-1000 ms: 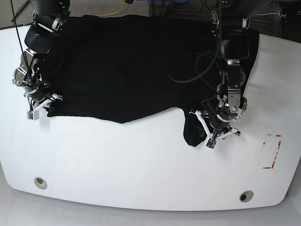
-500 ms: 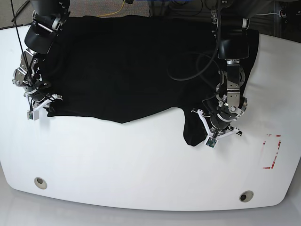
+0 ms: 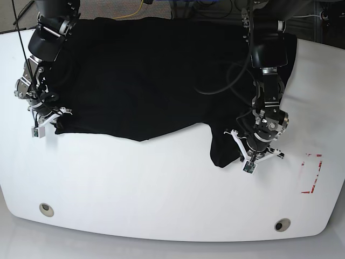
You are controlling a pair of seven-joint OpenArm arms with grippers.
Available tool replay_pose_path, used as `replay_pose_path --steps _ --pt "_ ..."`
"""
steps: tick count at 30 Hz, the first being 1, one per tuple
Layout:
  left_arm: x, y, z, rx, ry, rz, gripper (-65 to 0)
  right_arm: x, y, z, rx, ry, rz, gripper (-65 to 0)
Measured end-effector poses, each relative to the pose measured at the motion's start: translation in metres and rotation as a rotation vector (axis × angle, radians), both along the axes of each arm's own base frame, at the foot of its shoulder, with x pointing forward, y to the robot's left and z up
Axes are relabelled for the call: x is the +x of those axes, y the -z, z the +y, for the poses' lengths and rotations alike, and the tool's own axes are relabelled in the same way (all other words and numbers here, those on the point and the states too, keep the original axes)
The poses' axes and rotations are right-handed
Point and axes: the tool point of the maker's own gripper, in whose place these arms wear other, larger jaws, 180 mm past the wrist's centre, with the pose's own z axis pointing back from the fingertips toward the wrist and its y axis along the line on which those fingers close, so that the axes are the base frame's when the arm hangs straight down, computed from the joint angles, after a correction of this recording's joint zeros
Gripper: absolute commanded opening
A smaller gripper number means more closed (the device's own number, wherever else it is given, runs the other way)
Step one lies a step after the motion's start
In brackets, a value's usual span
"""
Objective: Layout the t-shirt on the table in an organized manner, then fold the t-shirt properly
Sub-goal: 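Pull the grasped sleeve edge outward with the left gripper to unfold it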
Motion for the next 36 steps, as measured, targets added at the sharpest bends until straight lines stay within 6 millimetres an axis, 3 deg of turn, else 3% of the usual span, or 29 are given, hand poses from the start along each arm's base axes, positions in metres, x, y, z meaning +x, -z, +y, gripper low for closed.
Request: replay_pose_path --steps 2,13,16,26,32,36 --pt "0.0 -0.001 0.0 0.001 0.001 -0.002 -64.6 0.0 0.0 0.0 0.0 0.0 0.0 -64.5" --pt "-0.004 0.006 -0.01 -0.009 0.005 0.036 -22.7 0.0 0.0 0.0 0.0 0.0 0.0 -64.5" --pt "-0.004 0.006 -0.014 -0.02 0.002 0.035 -16.5 0.0 0.0 0.0 0.0 0.0 0.0 -64.5" --pt "0.009 -0.002 -0.047 -0.023 0.081 0.021 -15.3 0.0 0.0 0.0 0.0 -0.001 0.0 -64.5" --pt "0.001 0.018 -0.056 -0.016 0.107 0.082 -15.3 0.001 0.0 0.0 0.0 0.0 -0.001 -64.5" --pt "-0.001 0.021 -0.062 0.0 0.131 0.091 -15.3 0.0 0.0 0.0 0.0 -0.001 0.0 -64.5"
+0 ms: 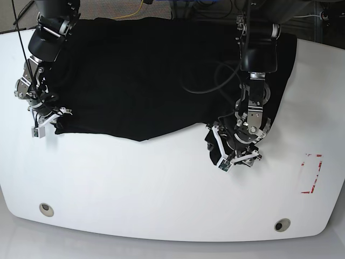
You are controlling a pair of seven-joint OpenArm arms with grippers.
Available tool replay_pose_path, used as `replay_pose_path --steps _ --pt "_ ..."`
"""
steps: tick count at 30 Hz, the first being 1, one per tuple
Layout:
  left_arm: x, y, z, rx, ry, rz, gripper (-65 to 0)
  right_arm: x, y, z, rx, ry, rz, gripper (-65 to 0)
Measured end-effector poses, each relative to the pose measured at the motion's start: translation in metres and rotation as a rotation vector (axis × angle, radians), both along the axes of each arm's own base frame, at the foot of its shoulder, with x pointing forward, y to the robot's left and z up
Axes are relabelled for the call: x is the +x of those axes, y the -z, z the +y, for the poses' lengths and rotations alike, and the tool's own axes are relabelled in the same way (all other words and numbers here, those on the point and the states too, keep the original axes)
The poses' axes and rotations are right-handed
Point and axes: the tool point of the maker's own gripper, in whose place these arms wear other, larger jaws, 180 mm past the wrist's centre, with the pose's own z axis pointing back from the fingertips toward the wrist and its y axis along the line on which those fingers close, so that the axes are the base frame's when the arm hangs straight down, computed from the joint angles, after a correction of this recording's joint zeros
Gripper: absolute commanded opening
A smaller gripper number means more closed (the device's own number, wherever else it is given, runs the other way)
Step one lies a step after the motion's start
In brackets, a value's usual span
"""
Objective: Layout the t-shirt on the table in an organized manner, then fold the t-shirt properly
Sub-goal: 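Pull the grasped sleeve edge outward with the left gripper to unfold it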
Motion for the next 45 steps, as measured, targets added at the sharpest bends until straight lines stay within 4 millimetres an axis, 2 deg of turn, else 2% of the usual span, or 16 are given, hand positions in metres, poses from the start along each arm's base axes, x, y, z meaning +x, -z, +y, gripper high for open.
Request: replay_pose_path --steps 5,9,14,21,31,45 --pt "0.005 -0.005 -0.008 -0.005 0.021 -0.014 -15.4 0.0 0.0 0.0 0.0 0.0 0.0 -64.5" --pt "0.001 0.009 -0.012 -0.01 0.028 0.025 -15.7 0.0 0.0 0.0 0.0 0.0 -0.001 -64.5" --pt "-0.004 0.025 -0.008 -0.004 0.023 0.073 -15.8 0.0 0.0 0.0 0.0 -0.001 0.002 -64.5" --pt "0.002 0.022 0.001 0.012 0.015 0.066 -16.1 0.0 0.0 0.0 0.0 0.0 0.002 -64.5" --pt "0.002 0.022 0.009 0.028 0.009 0.067 -32.2 0.0 0.0 0.0 0.0 0.0 0.002 -64.5" --pt "0.006 0.014 0.02 0.046 0.001 0.042 -33.2 0.0 0.0 0.001 0.002 0.0 0.002 -64.5"
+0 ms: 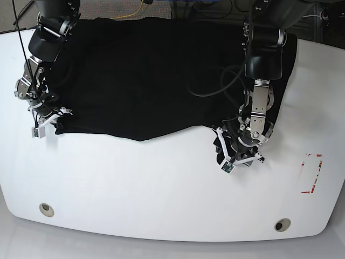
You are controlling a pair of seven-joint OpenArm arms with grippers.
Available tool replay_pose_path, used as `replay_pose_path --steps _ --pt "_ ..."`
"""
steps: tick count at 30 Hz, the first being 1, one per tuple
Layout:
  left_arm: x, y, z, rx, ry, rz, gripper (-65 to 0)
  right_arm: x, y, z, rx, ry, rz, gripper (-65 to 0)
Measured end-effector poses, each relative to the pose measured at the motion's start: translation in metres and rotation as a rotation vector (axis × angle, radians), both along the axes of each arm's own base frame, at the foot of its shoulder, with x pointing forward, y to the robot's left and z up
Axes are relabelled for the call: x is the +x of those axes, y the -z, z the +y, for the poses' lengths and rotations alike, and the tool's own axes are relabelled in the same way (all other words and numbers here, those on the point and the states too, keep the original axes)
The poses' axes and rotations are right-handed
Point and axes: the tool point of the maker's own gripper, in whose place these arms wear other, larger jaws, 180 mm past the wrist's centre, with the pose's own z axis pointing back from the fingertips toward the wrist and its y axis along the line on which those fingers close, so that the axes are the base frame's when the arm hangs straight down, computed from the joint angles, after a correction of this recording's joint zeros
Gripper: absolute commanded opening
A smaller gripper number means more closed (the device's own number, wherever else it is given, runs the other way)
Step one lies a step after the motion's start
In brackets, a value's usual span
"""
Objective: Layout the t-shirt on the table in an organized manner, then fold the t-shirt properly
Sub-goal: 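Pull the grasped sleeve edge outward with the left gripper to unfold it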
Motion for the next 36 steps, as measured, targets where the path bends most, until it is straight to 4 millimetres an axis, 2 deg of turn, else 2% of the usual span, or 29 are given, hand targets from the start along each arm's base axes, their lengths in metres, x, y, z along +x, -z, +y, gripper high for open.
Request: replay_pose_path --steps 25,32,36 --pt "0.001 -0.001 0.018 0.034 -0.011 -0.004 -32.8 0.0 0.0 0.0 0.0 0.0 0.0 -64.5" --pt "0.009 -0.011 0.02 0.014 -0.025 -0.026 -21.8 0.0 0.0 0.0 0.0 0.0 -0.001 -64.5" --pt "0.012 -0.014 0.029 0.012 -0.052 -0.034 -19.3 0.0 0.0 0.0 0.0 0.0 0.0 -64.5"
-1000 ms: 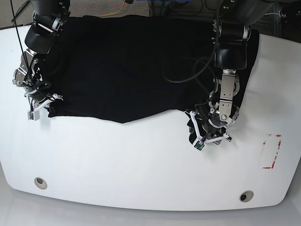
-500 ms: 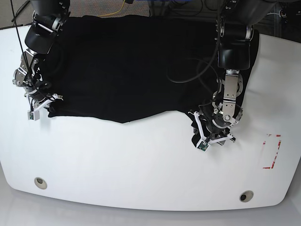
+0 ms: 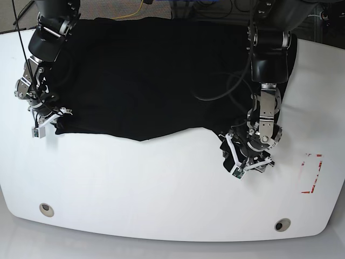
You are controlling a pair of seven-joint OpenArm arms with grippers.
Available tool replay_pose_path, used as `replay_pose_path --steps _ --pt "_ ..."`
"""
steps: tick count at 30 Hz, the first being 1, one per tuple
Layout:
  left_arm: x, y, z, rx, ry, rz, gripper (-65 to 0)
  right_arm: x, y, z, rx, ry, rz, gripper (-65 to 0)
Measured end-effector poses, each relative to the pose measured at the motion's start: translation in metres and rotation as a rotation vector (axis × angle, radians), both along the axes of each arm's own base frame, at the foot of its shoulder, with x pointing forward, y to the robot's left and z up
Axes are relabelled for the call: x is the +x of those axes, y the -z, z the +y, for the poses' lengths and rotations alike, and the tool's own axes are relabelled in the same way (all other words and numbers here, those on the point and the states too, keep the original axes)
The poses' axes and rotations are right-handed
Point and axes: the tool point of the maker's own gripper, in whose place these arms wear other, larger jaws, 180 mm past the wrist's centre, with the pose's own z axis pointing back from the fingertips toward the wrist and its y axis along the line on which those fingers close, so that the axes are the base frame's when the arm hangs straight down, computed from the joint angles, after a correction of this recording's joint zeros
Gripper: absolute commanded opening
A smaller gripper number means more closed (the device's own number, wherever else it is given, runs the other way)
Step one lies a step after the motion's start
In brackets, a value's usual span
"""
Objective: Layout the t-shirt on the table in an organized manner, then fold the t-shirt properly
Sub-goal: 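Pull the grasped sleeve edge outward with the left gripper to unfold it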
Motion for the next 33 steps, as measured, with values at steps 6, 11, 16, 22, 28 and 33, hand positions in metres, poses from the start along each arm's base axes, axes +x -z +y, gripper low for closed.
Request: replay_pose_path --steps 6,11,16,22,28,33 --pt "0.007 -0.008 0.003 0.005 -0.008 -0.014 -19.1 0.0 0.0 0.0 0.0 0.0 0.0 -64.5" --pt "0.008 -0.01 0.0 -0.002 -0.004 -0.021 -19.1 0.0 0.0 0.0 0.0 0.0 0.0 -64.5" --pt "0.006 -0.006 0.001 0.001 -0.004 -0.012 -19.2 0.0 0.0 0.0 0.0 0.0 0.0 -64.5" --pt "0.004 0.008 0.003 -0.002 -0.009 0.035 -19.3 0.0 0.001 0.002 0.004 -0.001 0.0 -64.5" --pt "0.002 0.015 0.011 0.007 -0.016 0.057 -19.5 0.001 0.001 0.004 0.009 -0.001 -0.006 -64.5" --pt "0.005 0.011 0.013 0.001 -0.016 0.032 -19.5 0.002 0.001 0.005 0.011 -0.001 -0.007 -64.5"
